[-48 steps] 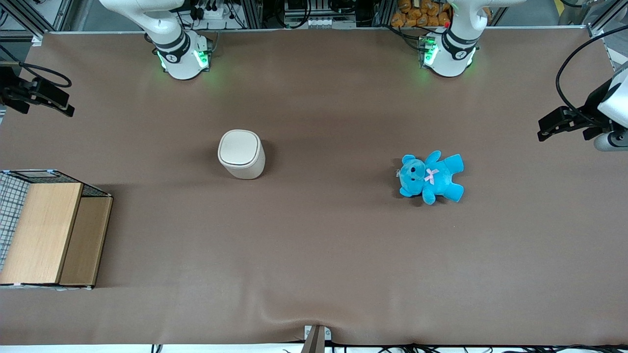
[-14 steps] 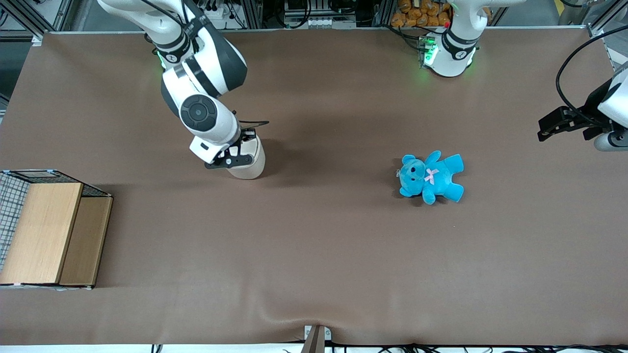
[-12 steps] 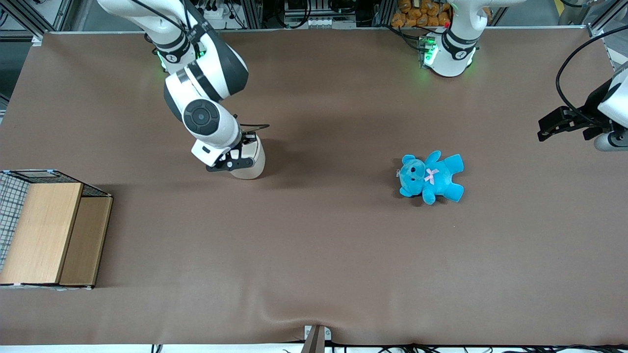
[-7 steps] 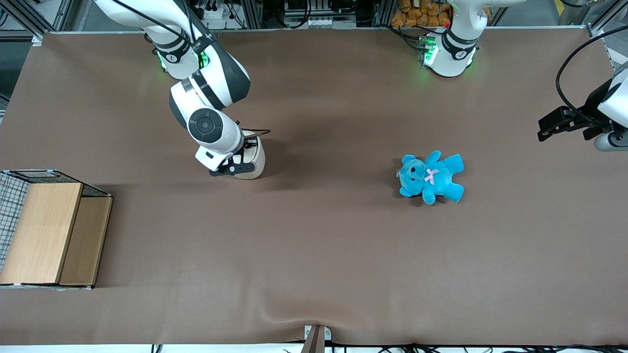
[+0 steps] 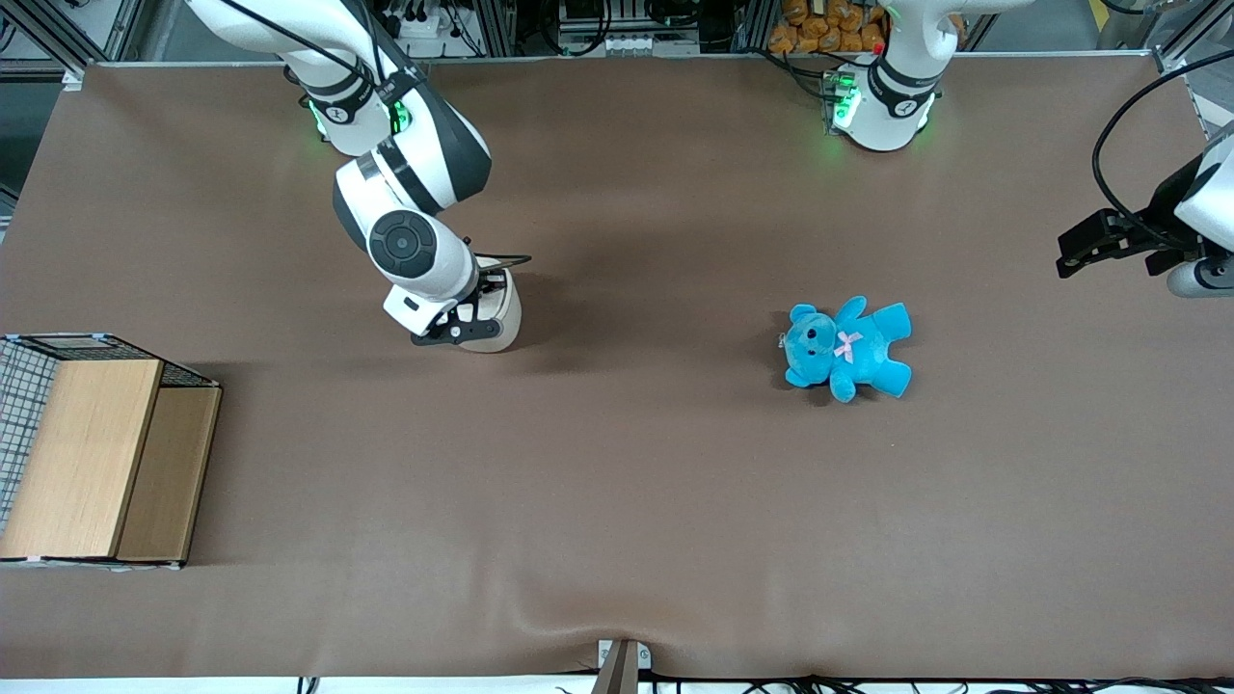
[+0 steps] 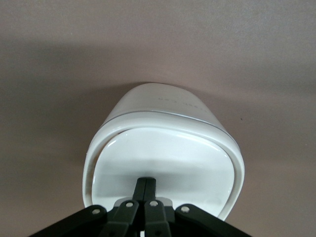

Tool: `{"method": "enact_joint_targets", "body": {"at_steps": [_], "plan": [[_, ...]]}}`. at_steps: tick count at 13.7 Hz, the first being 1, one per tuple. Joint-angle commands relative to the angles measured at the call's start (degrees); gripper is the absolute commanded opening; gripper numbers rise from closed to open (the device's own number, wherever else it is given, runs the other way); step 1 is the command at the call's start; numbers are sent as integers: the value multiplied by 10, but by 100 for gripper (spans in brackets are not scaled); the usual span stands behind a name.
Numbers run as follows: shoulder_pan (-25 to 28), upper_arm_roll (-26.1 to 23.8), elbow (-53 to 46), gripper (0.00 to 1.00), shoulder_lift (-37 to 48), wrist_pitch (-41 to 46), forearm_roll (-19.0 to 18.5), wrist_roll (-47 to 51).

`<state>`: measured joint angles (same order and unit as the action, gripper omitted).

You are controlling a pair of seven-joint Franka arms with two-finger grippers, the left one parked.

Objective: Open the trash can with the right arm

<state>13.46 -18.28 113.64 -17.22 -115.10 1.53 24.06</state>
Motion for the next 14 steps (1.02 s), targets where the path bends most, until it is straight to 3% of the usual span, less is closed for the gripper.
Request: {"method": "enact_joint_targets", "body": {"at_steps": [1, 4, 12, 14], "plan": [[-5, 0, 40, 0, -20, -55, -11, 8], [-7, 0, 27, 0, -2, -22, -10, 12], [-12, 10, -215, 3, 32, 269, -10, 32], [-20, 38, -233, 99, 51, 267, -6, 27]]}}
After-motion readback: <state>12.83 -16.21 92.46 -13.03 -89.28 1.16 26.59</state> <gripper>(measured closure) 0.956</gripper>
